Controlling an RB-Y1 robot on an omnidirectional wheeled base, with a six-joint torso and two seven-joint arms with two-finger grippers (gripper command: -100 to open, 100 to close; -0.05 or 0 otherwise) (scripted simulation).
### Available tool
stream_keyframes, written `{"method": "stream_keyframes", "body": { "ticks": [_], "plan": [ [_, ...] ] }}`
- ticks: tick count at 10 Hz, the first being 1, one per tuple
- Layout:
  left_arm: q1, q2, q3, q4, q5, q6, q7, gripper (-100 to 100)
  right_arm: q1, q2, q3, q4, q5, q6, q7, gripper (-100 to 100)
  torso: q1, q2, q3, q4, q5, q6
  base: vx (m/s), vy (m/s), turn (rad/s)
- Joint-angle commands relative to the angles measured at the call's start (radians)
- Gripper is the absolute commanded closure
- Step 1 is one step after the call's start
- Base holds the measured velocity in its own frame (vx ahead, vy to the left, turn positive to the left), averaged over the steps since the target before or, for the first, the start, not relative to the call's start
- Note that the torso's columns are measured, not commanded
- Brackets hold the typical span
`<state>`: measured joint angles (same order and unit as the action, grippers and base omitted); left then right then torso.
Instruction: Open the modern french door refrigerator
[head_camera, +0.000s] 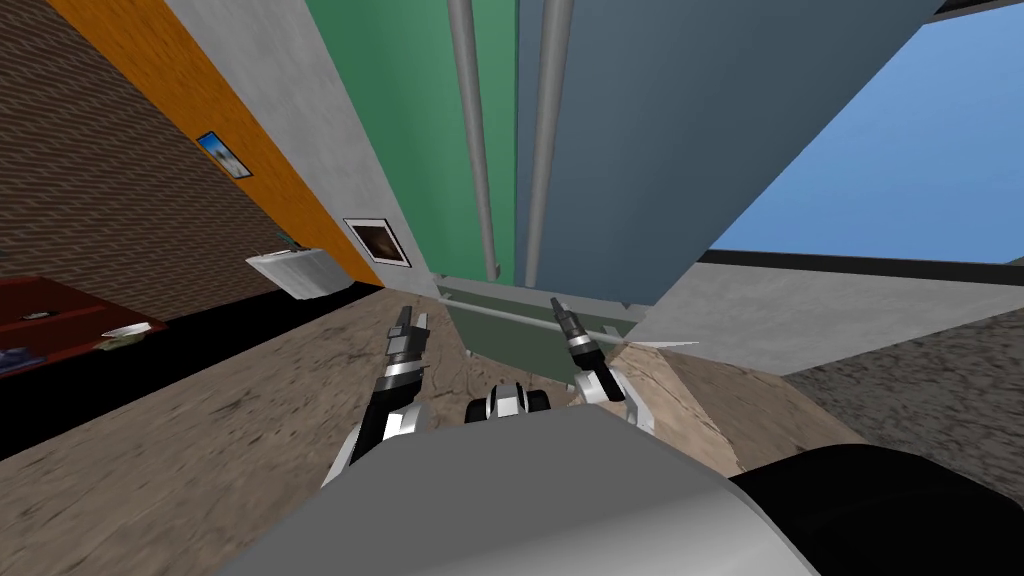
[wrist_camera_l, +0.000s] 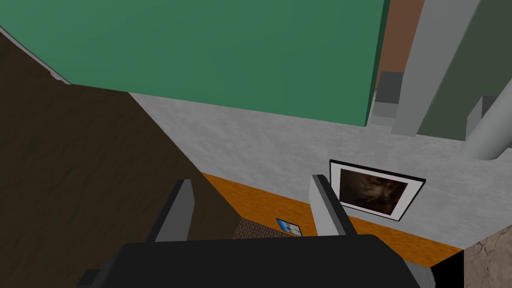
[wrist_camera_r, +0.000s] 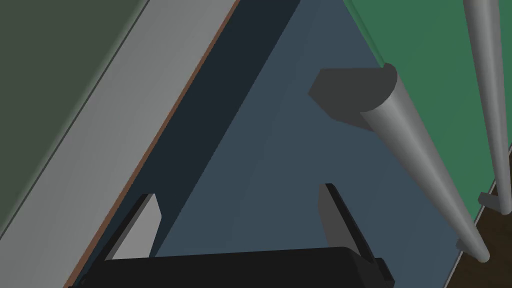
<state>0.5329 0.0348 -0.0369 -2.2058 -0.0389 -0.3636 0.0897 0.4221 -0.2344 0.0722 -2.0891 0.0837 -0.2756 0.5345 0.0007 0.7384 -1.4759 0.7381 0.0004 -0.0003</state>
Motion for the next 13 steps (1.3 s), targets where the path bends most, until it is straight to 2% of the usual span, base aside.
{"method": "stream_keyframes", "body": {
  "ticks": [1, 13],
  "plan": [
    [0.0, 0.0, 0.0, 0.0, 0.0, 0.0, 0.0, 0, -0.01, -0.012, 0.001, 0.017, 0.026, 0.01, 0.063, -100, 0.0, 0.0, 0.0, 0.0, 0.0, 0.0, 0.024, 0.107, -0.055],
    [0.0, 0.0, 0.0, 0.0, 0.0, 0.0, 0.0, 0, -0.072, -0.074, 0.008, 0.11, 0.172, 0.083, 0.362, -100, -0.002, -0.001, 0.0, 0.0, -0.001, 0.0, 0.033, 0.112, -0.081]
  ]
}}
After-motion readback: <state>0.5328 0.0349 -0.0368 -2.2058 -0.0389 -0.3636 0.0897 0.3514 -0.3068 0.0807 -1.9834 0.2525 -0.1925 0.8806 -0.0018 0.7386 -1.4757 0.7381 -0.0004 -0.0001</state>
